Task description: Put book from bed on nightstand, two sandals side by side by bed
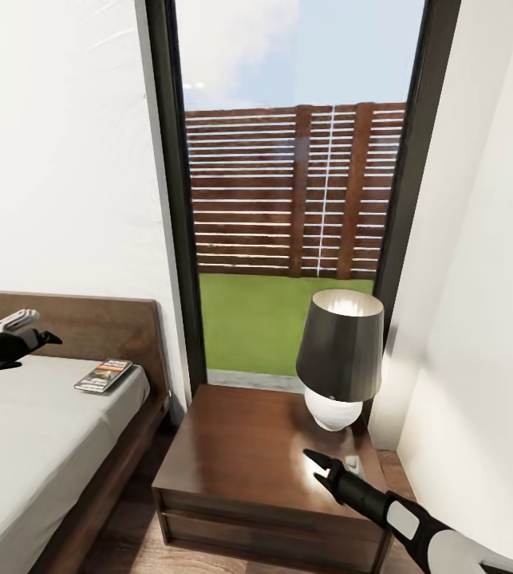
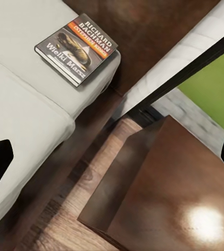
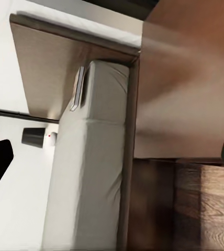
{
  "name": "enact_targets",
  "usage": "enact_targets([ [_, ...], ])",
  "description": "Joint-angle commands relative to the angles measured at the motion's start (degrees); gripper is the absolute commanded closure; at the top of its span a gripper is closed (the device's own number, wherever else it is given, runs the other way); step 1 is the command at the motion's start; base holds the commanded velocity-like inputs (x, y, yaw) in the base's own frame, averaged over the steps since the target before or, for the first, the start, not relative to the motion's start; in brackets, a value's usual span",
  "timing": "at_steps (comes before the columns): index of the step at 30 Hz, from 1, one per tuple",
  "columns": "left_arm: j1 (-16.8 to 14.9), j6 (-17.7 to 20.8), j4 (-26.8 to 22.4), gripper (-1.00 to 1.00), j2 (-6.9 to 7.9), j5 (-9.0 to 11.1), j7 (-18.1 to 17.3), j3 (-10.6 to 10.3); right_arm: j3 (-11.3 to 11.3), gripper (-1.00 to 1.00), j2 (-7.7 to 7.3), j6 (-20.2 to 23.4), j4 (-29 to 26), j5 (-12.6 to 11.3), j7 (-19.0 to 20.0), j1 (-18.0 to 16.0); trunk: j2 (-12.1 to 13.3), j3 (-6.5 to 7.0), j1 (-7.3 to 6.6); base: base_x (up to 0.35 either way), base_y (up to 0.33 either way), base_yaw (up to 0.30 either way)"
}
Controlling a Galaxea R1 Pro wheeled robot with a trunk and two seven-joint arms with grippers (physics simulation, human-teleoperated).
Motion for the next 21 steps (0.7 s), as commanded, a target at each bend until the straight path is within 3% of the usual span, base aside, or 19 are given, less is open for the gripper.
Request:
enact_targets([
  [1,-0.1,0.2,0.0,-1.00,-0.05,-0.6,-0.5,0.3,-0.3,-1.00,0.06,0.5,0.0,0.3,0.5,0.0,0.0,-0.06,-0.01,0.000,0.000,0.000],
  [21,-0.1,0.1,0.0,-1.00,-0.32,-0.6,-0.4,-0.2,0.0,-1.00,0.31,0.5,0.0,0.8,1.9,0.0,0.0,-0.06,-0.01,0.000,0.000,0.000],
])
